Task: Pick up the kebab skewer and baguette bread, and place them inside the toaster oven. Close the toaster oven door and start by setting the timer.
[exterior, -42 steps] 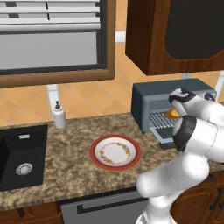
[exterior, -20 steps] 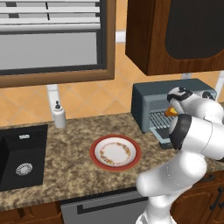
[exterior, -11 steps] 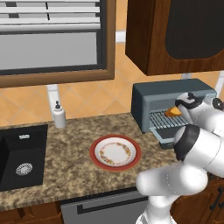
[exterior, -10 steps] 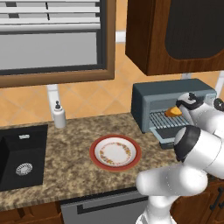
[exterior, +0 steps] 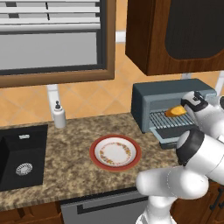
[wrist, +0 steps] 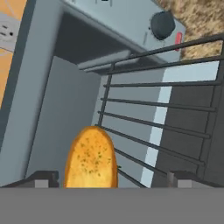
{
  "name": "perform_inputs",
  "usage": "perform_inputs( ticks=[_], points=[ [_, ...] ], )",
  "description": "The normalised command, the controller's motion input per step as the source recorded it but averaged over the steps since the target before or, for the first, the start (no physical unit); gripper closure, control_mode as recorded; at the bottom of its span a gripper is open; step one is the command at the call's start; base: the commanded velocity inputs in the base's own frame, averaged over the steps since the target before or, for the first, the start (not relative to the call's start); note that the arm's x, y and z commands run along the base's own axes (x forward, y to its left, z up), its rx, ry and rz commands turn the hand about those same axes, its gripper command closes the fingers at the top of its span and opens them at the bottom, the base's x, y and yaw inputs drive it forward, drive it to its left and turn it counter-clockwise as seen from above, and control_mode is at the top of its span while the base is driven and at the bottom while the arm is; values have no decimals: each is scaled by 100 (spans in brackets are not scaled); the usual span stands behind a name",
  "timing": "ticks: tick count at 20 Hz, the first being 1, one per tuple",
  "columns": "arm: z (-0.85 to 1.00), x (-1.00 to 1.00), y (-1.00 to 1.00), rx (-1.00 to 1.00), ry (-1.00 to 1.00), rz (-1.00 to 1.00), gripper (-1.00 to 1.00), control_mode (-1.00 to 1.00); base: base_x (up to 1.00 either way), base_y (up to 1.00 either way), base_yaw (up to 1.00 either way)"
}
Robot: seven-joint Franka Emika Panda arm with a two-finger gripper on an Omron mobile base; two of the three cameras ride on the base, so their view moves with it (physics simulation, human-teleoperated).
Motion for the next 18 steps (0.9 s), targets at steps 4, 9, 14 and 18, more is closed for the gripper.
perform_inputs(
  ticks=[4,9,14,18],
  points=[
    [-3,-14,3,-27,-12,26,-100,-100,0,0,0],
    [-17,-23,17,-36,-9,27,-100,-100,0,0,0],
    [-16,-27,18,-36,-8,28,-100,-100,0,0,0],
    [-22,-21,1,-34,-8,32,-100,-100,0,0,0]
  ],
)
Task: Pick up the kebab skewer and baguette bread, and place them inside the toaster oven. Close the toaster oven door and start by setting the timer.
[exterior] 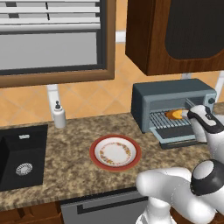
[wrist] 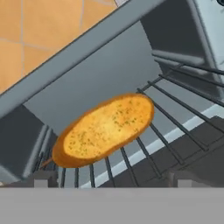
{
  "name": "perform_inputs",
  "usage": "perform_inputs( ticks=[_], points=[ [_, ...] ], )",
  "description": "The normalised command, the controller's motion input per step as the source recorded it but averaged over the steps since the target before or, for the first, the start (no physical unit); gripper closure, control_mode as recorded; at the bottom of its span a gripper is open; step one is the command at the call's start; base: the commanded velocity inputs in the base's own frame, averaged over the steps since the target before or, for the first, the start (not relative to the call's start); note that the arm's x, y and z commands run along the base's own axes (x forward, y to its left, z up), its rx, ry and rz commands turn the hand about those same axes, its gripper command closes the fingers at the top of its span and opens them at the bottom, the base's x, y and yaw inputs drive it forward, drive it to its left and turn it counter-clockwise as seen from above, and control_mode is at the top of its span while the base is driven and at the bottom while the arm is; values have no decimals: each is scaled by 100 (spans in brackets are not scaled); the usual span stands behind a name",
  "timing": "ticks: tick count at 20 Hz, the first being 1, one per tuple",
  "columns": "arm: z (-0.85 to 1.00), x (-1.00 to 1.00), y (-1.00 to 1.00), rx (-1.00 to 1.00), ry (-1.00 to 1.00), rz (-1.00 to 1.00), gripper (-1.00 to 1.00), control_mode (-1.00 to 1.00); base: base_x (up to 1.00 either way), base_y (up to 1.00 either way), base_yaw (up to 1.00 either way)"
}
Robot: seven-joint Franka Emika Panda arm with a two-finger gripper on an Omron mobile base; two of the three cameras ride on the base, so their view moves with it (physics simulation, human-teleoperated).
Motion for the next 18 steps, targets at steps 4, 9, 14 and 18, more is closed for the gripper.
perform_inputs(
  ticks=[4,9,14,18],
  points=[
    [-21,-15,0,-34,-8,32,-100,-100,0,0,0],
    [-16,-5,0,-28,-10,27,-100,-100,0,0,0],
    [0,0,11,-19,-11,13,-100,-100,0,0,0],
    [0,0,29,-10,-1,1,-100,-100,0,0,0]
  ],
)
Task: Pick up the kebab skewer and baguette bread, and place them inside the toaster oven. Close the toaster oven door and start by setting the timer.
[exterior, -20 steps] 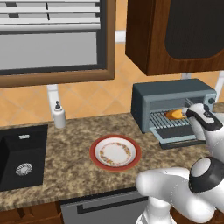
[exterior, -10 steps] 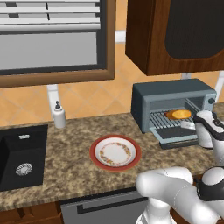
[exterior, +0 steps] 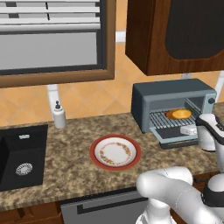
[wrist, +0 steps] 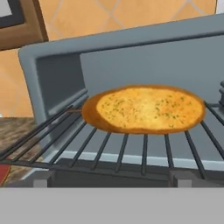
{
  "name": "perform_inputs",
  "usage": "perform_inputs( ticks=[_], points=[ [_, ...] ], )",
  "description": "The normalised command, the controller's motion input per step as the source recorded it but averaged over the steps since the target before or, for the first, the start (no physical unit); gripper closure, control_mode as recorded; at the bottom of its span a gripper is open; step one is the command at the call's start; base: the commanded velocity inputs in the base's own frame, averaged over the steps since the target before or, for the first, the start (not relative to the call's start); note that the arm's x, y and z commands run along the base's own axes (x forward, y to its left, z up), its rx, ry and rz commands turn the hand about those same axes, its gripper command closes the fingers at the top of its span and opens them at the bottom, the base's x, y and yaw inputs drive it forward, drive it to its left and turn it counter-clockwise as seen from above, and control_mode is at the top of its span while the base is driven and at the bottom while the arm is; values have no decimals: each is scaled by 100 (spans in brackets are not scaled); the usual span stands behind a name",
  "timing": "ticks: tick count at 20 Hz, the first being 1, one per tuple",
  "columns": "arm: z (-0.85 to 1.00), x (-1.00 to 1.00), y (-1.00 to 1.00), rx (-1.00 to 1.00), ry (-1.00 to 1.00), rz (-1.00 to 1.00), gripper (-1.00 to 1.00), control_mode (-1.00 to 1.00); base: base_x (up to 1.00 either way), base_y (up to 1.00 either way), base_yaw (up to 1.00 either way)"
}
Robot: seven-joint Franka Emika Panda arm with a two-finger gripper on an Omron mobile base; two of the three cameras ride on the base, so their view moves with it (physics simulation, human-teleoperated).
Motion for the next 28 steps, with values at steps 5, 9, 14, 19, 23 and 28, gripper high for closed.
perform_inputs(
  ticks=[5,9,14,19,23,28],
  points=[
    [0,0,29,-12,0,-13,-100,-100,0,0,0],
    [0,0,13,-8,0,-12,-100,-100,0,0,0],
    [0,0,-7,0,0,-13,-100,-100,0,0,0],
    [0,0,-52,0,0,-2,-100,-100,0,0,0],
    [0,0,-38,0,0,0,-100,-100,0,0,0],
    [0,0,-12,0,0,0,-100,-100,0,0,0]
  ],
)
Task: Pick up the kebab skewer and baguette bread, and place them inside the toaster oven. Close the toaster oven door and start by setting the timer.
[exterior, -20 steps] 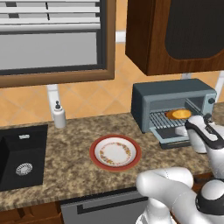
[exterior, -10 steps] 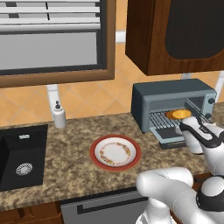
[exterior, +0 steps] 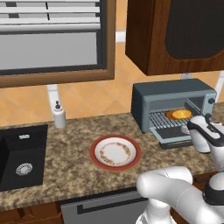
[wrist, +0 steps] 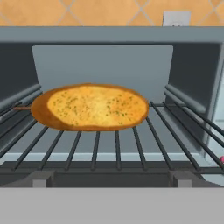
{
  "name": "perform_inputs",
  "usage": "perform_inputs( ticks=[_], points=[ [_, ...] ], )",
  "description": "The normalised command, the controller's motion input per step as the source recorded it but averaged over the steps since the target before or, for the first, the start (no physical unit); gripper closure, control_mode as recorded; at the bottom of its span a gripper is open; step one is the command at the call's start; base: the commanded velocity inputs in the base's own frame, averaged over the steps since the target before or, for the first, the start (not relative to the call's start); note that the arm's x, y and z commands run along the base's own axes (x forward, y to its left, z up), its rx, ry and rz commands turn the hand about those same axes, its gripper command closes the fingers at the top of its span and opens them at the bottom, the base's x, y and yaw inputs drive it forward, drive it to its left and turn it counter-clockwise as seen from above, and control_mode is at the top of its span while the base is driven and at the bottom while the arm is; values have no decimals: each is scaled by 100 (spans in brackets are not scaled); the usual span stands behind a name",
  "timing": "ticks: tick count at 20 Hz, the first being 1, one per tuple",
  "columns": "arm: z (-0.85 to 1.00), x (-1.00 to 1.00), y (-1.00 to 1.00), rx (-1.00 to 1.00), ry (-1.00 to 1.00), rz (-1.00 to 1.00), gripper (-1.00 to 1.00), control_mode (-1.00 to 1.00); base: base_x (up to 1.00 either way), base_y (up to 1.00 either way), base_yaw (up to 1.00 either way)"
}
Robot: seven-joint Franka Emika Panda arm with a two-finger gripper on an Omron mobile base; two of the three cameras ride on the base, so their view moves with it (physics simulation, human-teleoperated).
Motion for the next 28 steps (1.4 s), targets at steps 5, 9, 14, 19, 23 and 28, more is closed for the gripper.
perform_inputs(
  ticks=[5,9,14,19,23,28],
  points=[
    [0,4,0,0,0,0,-100,-100,0,0,0],
    [0,11,0,0,0,0,-100,-100,0,0,0],
    [0,11,0,0,0,0,-100,-100,0,0,0],
    [-4,2,0,0,0,0,-100,-100,0,0,0],
    [-8,0,0,0,0,0,-100,-100,0,0,0],
    [0,7,0,0,0,0,-100,-100,0,0,0]
  ],
)
